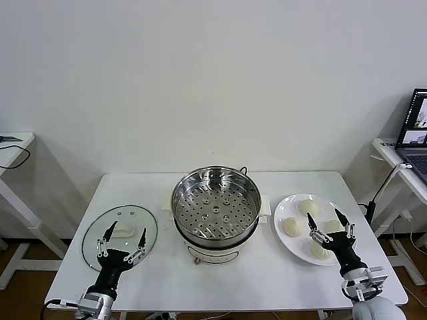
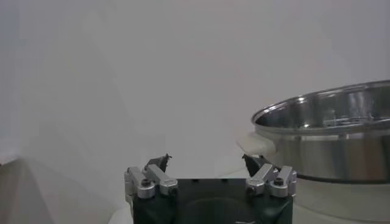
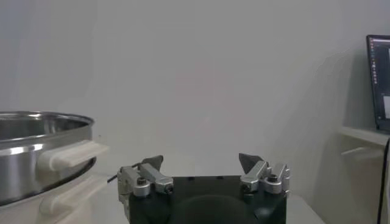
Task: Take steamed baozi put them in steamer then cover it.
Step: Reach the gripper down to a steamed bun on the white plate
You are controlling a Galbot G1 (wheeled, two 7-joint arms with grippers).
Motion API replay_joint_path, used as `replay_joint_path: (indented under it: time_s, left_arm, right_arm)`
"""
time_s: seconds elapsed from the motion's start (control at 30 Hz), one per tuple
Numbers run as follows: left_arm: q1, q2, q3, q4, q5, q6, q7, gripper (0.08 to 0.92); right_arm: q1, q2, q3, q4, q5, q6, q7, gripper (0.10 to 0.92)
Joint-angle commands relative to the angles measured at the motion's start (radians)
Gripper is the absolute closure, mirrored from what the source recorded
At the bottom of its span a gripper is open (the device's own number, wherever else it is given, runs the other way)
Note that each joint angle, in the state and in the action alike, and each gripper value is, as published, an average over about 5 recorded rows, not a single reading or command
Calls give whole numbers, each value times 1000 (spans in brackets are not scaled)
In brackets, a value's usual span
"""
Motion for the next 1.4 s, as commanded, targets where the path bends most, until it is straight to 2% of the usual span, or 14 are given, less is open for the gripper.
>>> replay_joint_path:
  time_s: [0.03,0.27,0.47,0.67,0.83,1.03,1.23,1.4]
  left_arm:
    - [0,1,0,-3,0,1,0,177]
    - [3,11,-1,-18,-1,2,0,177]
    - [4,22,0,-31,-3,5,-1,177]
    - [5,23,7,-44,-2,7,-4,177]
    - [12,20,12,-56,0,8,-8,177]
    - [22,19,14,-76,3,10,-14,177]
    - [25,15,15,-88,4,15,-20,177]
    - [25,11,15,-94,5,18,-23,177]
  right_arm:
    - [-2,5,-1,5,13,-7,4,203]
    - [76,-92,-9,-45,-106,-40,-1,203]
    - [178,-286,-63,-107,-304,-90,-23,203]
    - [319,-504,-208,-226,-459,-126,-108,203]
    - [493,-611,-381,-322,-527,-130,-269,203]
    - [805,-687,-653,-446,-570,-144,-550,203]
    - [1124,-664,-947,-577,-587,-173,-826,203]
    - [1351,-589,-1148,-701,-635,-176,-929,203]
